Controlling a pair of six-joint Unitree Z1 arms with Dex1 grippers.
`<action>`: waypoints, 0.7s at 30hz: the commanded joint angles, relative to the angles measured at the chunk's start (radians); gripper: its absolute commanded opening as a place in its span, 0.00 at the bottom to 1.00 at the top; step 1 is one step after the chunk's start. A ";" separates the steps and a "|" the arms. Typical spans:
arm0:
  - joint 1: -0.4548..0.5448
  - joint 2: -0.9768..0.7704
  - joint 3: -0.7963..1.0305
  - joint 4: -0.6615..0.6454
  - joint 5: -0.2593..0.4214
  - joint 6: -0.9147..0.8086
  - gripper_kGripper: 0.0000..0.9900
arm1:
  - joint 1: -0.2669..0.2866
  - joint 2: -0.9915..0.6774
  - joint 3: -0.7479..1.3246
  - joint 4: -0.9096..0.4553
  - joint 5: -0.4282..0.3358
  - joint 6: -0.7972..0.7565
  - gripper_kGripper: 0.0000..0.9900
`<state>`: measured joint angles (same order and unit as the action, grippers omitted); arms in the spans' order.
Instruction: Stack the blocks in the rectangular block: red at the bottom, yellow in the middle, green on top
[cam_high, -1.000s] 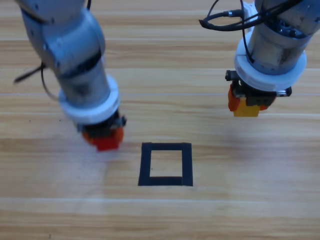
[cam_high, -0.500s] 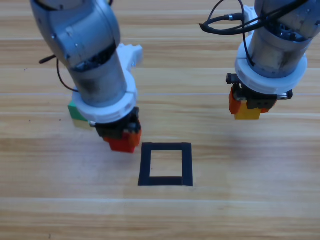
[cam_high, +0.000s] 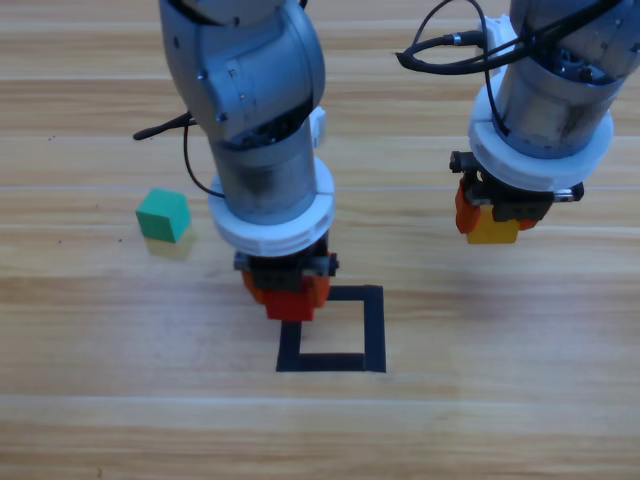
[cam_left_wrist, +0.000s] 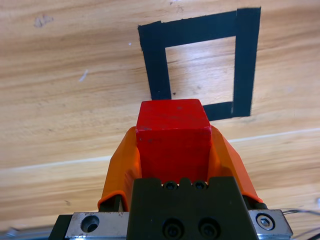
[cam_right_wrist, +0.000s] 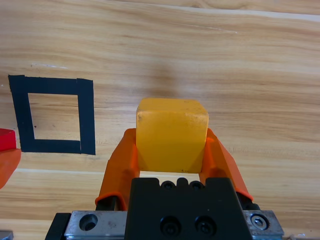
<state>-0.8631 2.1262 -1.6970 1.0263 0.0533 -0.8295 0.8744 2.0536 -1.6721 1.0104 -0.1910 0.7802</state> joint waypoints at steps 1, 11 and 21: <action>-0.039 0.081 -0.040 0.006 0.016 -0.105 0.04 | -0.017 -0.010 0.032 -0.006 0.022 -0.002 0.00; -0.080 0.124 -0.081 0.006 0.046 -0.175 0.04 | -0.017 -0.010 0.035 -0.006 0.027 -0.004 0.00; -0.093 0.152 -0.098 0.002 0.056 -0.177 0.04 | -0.020 -0.010 0.037 -0.007 0.031 -0.007 0.00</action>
<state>-0.9319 2.2272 -1.7886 1.0264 0.0911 -0.9994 0.8738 2.0536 -1.6668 1.0103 -0.1662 0.7751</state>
